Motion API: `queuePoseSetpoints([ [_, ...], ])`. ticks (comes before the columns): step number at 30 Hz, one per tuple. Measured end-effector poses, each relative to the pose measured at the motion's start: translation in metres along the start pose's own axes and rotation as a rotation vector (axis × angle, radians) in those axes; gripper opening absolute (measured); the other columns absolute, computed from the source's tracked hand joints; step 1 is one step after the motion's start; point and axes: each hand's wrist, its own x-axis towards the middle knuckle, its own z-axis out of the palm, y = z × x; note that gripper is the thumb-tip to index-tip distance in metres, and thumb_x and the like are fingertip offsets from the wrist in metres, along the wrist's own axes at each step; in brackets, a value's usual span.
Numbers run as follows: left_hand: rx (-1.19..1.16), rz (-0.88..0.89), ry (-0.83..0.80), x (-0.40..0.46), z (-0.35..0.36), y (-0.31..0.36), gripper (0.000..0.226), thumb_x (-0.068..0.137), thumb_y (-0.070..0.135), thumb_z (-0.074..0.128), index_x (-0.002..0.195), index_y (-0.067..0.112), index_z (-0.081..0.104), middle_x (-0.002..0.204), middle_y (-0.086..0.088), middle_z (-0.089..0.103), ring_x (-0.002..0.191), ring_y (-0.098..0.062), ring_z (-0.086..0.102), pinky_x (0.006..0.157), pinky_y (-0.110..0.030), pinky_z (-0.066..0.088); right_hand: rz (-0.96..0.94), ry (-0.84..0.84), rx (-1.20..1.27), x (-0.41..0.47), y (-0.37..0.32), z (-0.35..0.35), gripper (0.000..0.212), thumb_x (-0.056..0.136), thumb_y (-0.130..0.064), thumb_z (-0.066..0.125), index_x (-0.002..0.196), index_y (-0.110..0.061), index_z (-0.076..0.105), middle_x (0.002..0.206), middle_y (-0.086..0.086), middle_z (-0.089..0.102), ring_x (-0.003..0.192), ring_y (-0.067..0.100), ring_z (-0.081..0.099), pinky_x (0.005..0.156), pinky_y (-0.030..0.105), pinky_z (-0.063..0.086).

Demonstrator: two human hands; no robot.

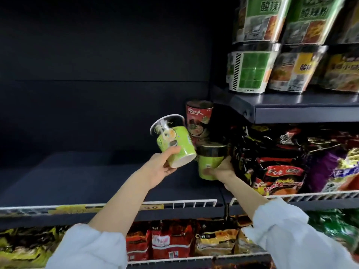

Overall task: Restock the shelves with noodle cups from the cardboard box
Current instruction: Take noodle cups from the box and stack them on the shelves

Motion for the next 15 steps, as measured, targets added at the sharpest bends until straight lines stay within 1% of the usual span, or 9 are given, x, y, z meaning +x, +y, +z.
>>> queuePoseSetpoints([
  [1, 0.039, 0.035, -0.004, 0.005, 0.004, 0.001, 0.033, 0.085, 0.021, 0.065, 0.115, 0.010, 0.057, 0.102, -0.004, 0.067, 0.095, -0.015, 0.061, 0.089, -0.028, 0.048, -0.014, -0.016, -0.060, 0.003, 0.001, -0.001, 0.111, 0.060, -0.019, 0.088, 0.145, -0.006, 0.017, 0.144, 0.012, 0.039, 0.131, 0.027, 0.041, 0.108, 0.036, 0.036],
  [3, 0.116, 0.108, -0.002, 0.017, 0.012, 0.002, 0.035, 0.085, 0.019, 0.067, 0.118, 0.010, 0.059, 0.107, -0.003, 0.068, 0.099, -0.013, 0.062, 0.087, -0.025, 0.050, -0.048, -0.026, -0.104, 0.008, 0.003, -0.004, 0.101, 0.064, -0.013, 0.086, 0.143, -0.005, 0.024, 0.143, 0.012, 0.042, 0.131, 0.026, 0.042, 0.105, 0.031, 0.036],
  [5, 0.214, 0.175, 0.025, 0.030, 0.021, 0.005, 0.038, 0.080, 0.021, 0.073, 0.116, 0.015, 0.062, 0.112, -0.001, 0.068, 0.103, -0.013, 0.062, 0.091, -0.026, 0.049, -0.043, -0.042, -0.102, 0.015, 0.008, -0.007, 0.090, 0.065, -0.006, 0.083, 0.139, -0.004, 0.032, 0.139, 0.013, 0.047, 0.128, 0.026, 0.045, 0.101, 0.028, 0.037],
  [6, 0.276, 0.211, 0.047, 0.037, 0.026, 0.005, 0.042, 0.075, 0.024, 0.077, 0.113, 0.018, 0.062, 0.113, 0.001, 0.068, 0.104, -0.012, 0.062, 0.091, -0.025, 0.049, -0.040, -0.047, -0.111, 0.016, 0.010, -0.007, 0.089, 0.066, -0.005, 0.083, 0.139, -0.004, 0.032, 0.138, 0.013, 0.047, 0.128, 0.026, 0.046, 0.100, 0.028, 0.037],
  [8, 0.409, 0.287, 0.102, 0.046, 0.038, 0.005, 0.061, 0.062, 0.032, 0.085, 0.115, 0.020, 0.059, 0.112, 0.005, 0.067, 0.101, -0.008, 0.061, 0.081, -0.020, 0.049, -0.048, -0.033, -0.118, 0.017, 0.013, -0.005, 0.095, 0.064, -0.007, 0.084, 0.141, -0.005, 0.029, 0.139, 0.012, 0.047, 0.128, 0.026, 0.046, 0.100, 0.027, 0.037],
  [10, 0.527, 0.374, 0.144, 0.051, 0.052, 0.007, 0.074, 0.057, 0.033, 0.088, 0.119, 0.017, 0.050, 0.111, 0.007, 0.063, 0.096, -0.005, 0.059, 0.074, -0.018, 0.047, -0.059, -0.011, -0.105, 0.016, 0.015, -0.004, 0.101, 0.061, -0.006, 0.086, 0.143, -0.006, 0.026, 0.140, 0.011, 0.047, 0.128, 0.025, 0.045, 0.100, 0.026, 0.037],
  [12, 0.616, 0.440, 0.163, 0.056, 0.064, 0.008, 0.078, 0.059, 0.031, 0.088, 0.122, 0.015, 0.044, 0.110, 0.006, 0.059, 0.098, -0.011, 0.059, 0.080, -0.027, 0.051, -0.059, -0.010, -0.083, 0.015, 0.015, -0.003, 0.105, 0.061, -0.005, 0.086, 0.144, -0.005, 0.023, 0.141, 0.011, 0.045, 0.130, 0.024, 0.044, 0.101, 0.026, 0.035],
  [14, 0.678, 0.469, 0.144, 0.063, 0.072, 0.007, 0.083, 0.057, 0.031, 0.088, 0.125, 0.014, 0.044, 0.118, 0.001, 0.060, 0.106, -0.019, 0.061, 0.088, -0.038, 0.054, -0.067, -0.020, -0.070, 0.015, 0.017, -0.002, 0.105, 0.060, -0.004, 0.086, 0.144, -0.005, 0.022, 0.140, 0.011, 0.045, 0.130, 0.025, 0.044, 0.101, 0.026, 0.035],
  [15, 0.709, 0.474, 0.131, 0.067, 0.074, 0.005, 0.085, 0.057, 0.030, 0.088, 0.128, 0.014, 0.044, 0.121, -0.001, 0.060, 0.110, -0.020, 0.060, 0.091, -0.039, 0.053, -0.075, -0.024, -0.065, 0.015, 0.018, -0.002, 0.105, 0.060, -0.004, 0.086, 0.144, -0.006, 0.023, 0.139, 0.011, 0.046, 0.129, 0.025, 0.044, 0.101, 0.026, 0.036],
])
